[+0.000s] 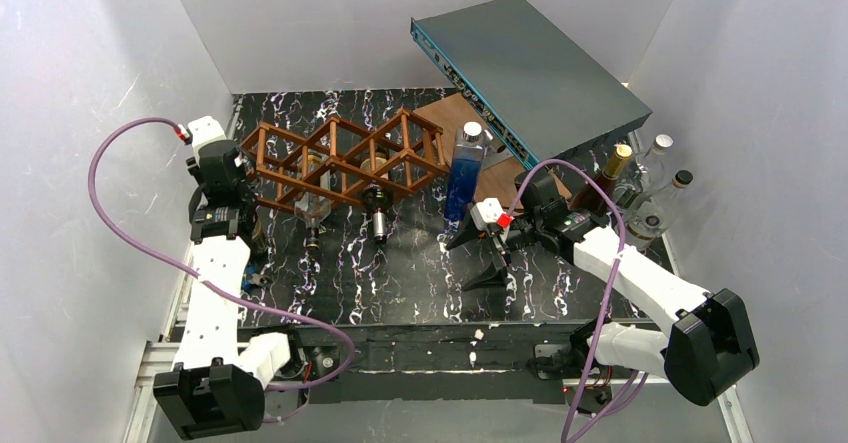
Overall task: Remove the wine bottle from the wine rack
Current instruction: Place the wine bottle at the center of the board.
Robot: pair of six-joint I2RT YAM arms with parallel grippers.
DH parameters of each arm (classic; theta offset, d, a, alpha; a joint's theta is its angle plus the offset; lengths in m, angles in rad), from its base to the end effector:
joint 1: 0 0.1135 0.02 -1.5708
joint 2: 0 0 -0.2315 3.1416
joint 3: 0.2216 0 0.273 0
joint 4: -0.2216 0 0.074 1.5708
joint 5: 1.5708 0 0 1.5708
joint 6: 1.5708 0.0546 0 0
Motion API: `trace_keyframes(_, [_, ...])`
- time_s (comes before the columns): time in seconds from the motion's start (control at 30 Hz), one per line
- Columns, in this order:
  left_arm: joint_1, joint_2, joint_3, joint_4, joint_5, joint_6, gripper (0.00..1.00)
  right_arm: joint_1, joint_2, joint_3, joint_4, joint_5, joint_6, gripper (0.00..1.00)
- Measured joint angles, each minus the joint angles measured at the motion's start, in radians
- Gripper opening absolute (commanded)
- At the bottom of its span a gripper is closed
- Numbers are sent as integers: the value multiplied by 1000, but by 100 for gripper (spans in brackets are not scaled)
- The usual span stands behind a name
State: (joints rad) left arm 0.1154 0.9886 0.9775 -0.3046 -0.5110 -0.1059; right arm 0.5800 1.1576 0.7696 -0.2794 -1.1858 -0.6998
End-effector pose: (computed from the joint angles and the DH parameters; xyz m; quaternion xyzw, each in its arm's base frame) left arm 0.2704 0.0582 0.3261 -0.2340 0.7620 0.2073 0.5671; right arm 0.1985 0.1906 0.2218 -0.6412 0.4529 0.4802 0.3914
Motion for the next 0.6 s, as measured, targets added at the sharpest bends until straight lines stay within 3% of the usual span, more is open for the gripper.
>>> trace_keyframes(0.37, [61, 62, 13, 58, -62, 6, 0, 0, 0, 0, -2, -4, -7, 99])
trace_keyframes(0.5, [73, 77, 19, 66, -85, 3, 6, 0, 0, 0, -2, -4, -9, 98])
trace_keyframes(0.6, [78, 80, 20, 67, -95, -3, 21, 0, -1, 0, -3, -4, -12, 98])
